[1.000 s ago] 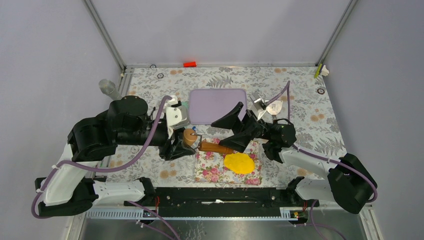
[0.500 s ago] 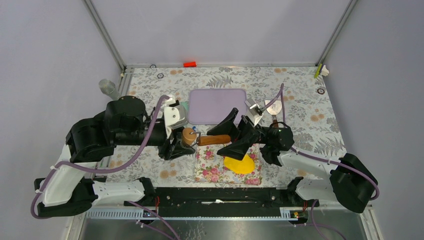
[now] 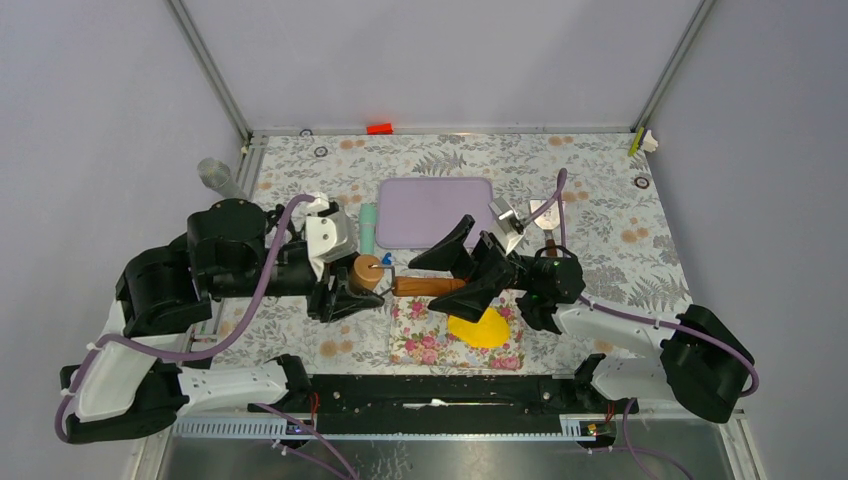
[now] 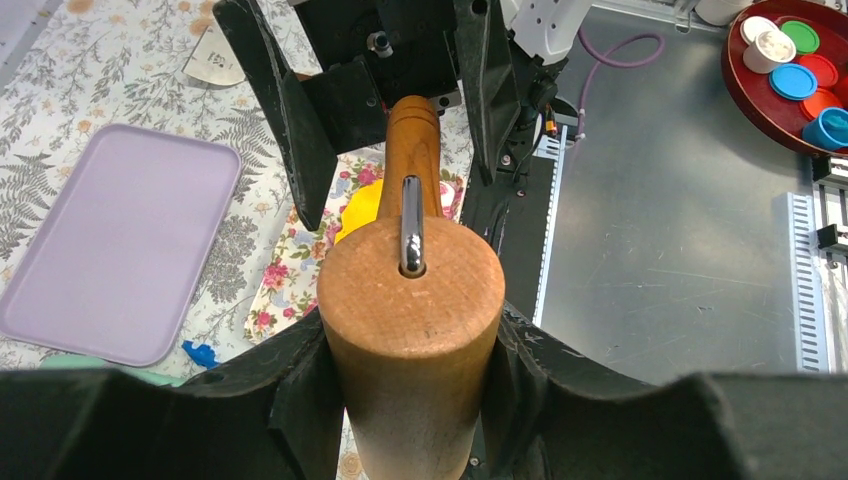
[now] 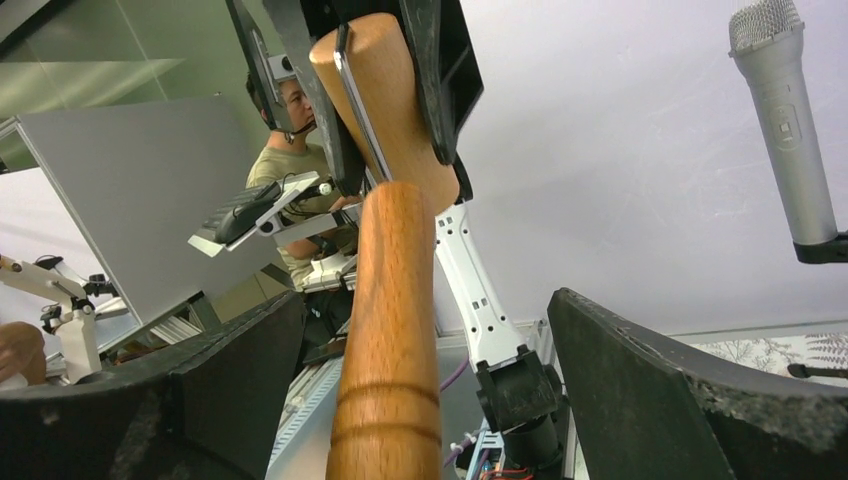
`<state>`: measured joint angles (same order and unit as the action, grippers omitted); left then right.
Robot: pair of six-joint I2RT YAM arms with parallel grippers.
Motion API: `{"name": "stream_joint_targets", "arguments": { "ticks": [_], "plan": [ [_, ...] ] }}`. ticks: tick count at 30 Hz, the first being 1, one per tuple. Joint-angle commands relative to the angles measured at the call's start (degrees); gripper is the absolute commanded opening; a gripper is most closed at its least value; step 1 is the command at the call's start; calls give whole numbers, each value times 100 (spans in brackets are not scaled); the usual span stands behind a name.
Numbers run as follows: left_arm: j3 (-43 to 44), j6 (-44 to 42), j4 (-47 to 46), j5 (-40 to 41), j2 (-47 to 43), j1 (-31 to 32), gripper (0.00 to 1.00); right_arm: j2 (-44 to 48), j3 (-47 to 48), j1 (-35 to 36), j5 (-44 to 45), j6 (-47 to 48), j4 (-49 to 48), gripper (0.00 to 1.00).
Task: Roll out the dumpling wrappers from the dough
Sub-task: Flatten out the dough on the work surface.
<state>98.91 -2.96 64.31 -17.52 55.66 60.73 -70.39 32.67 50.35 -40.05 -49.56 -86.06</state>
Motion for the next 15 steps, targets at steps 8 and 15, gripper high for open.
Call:
{"name": "stream_joint_targets", "arguments": {
  "ticks": [8, 15],
  "plan": [
    [-159, 66, -732, 39, 4, 27, 0, -101, 432, 133, 32, 161, -1255, 99],
    [-171, 60, -845, 94, -95, 27, 0, -80, 367, 142, 18, 183, -1255, 98]
  ]
}}
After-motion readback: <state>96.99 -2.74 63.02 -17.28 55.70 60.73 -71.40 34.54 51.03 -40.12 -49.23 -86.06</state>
